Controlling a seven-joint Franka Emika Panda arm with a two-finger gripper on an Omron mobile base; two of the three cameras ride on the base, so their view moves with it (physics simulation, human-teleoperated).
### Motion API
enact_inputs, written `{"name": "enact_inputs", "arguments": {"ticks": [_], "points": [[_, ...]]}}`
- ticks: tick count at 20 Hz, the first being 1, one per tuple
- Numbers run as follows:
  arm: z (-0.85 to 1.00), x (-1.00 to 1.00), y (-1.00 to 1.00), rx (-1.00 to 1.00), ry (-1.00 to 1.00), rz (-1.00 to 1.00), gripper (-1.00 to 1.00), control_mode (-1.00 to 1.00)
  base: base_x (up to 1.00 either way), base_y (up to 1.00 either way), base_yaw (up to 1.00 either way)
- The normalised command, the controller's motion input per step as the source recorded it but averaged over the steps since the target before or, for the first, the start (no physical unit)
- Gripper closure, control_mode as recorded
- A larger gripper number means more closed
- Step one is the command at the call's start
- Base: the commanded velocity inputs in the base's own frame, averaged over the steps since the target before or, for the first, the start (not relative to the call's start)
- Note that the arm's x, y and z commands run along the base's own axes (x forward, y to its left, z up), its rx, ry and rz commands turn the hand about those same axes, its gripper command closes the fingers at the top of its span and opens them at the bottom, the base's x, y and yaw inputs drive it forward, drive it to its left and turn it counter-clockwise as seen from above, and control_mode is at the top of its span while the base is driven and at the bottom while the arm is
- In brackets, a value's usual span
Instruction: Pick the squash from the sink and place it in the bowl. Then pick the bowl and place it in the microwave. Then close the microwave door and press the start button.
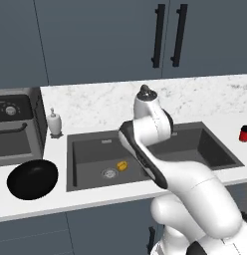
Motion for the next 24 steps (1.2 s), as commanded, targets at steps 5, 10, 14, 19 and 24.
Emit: {"name": "enact_inputs", "arguments": {"ticks": [5, 10, 14, 19, 24], "points": [[-0.56, 0.56, 0.01, -0.01, 0.0, -0.22, -1.0, -1.0, 0.0, 0.0, 0.0], [-0.58, 0.48, -0.18, 0.0, 0.0, -0.16, -1.0, -1.0, 0.0, 0.0, 0.0], [-0.47, 0.34, -0.1, 0.09, 0.08, -0.19, -1.0, -1.0, 0.0, 0.0, 0.0], [-0.42, 0.32, -0.12, 0.15, 0.1, -0.1, -1.0, -1.0, 0.0, 0.0, 0.0], [-0.29, 0.49, 0.0, 0.06, 0.02, -0.05, -1.0, -1.0, 0.0, 0.0, 0.0]]}}
